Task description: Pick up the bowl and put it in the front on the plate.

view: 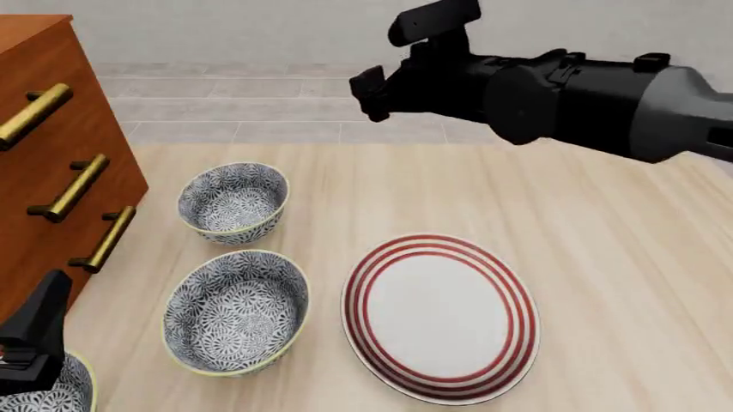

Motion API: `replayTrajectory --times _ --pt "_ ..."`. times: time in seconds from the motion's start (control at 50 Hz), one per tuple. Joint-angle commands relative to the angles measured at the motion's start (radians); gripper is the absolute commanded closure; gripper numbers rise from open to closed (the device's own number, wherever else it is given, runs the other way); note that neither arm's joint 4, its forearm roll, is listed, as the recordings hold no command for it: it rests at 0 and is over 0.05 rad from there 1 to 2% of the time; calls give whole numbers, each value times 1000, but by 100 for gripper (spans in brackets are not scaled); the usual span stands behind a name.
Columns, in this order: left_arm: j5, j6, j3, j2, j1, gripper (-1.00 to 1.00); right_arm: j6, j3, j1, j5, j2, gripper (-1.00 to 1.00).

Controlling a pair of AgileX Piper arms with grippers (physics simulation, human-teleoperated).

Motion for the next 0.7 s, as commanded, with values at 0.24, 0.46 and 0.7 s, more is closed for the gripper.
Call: replayTrajectory --times 0.24,0.46,0.7 --pt "0 0 0 0 0 -100 52 -244 61 103 222 -100" --pt "0 0 0 0 0 -100 69 -315 67 116 313 -100" --pt "0 0 0 0 0 -100 74 -377 84 127 392 -100"
